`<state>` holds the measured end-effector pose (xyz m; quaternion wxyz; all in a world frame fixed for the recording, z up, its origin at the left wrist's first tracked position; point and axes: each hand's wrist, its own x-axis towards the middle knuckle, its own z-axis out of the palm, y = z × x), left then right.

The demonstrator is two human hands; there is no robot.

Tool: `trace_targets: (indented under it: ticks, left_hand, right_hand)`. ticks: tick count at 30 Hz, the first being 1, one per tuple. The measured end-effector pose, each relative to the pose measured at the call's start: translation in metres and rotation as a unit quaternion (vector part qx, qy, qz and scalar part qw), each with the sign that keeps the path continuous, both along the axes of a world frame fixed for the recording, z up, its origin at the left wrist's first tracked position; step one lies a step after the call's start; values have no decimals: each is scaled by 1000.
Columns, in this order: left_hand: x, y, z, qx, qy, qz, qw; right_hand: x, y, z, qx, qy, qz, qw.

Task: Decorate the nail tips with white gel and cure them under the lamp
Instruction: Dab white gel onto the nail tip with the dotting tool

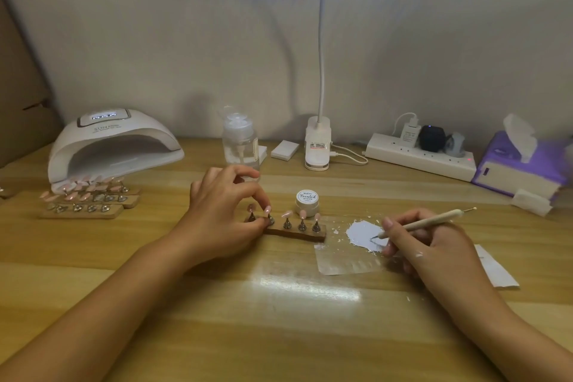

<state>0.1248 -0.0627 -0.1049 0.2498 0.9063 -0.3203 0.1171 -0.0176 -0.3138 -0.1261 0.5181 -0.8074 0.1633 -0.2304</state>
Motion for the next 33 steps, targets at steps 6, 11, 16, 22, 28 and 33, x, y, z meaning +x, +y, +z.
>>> trace_targets:
  ticks: [6,11,16,22,28,33]
  left_hand:
    - [1,-2,-3,25,-48,4,999]
    - [0,-2,-4,32,-56,12,998]
    - [-1,-5,-4,38,-58,8,998]
    - [-5,-5,-1,66,-112,-8,991]
    - [-11,-7,2,73,-150,-26,986]
    - [-12,-6,1,70,-162,-30,984]
  right_hand:
    - [0,0,0,-12,5,-2,1000]
    - [0,-1,0,2,-64,-24,998]
    - [-4,1,2,0,-136,-36,990]
    - [-6,0,5,61,-190,-63,978]
    - [-7,1,9,92,-232,-82,965]
    - [-5,1,10,144,-226,-113,957]
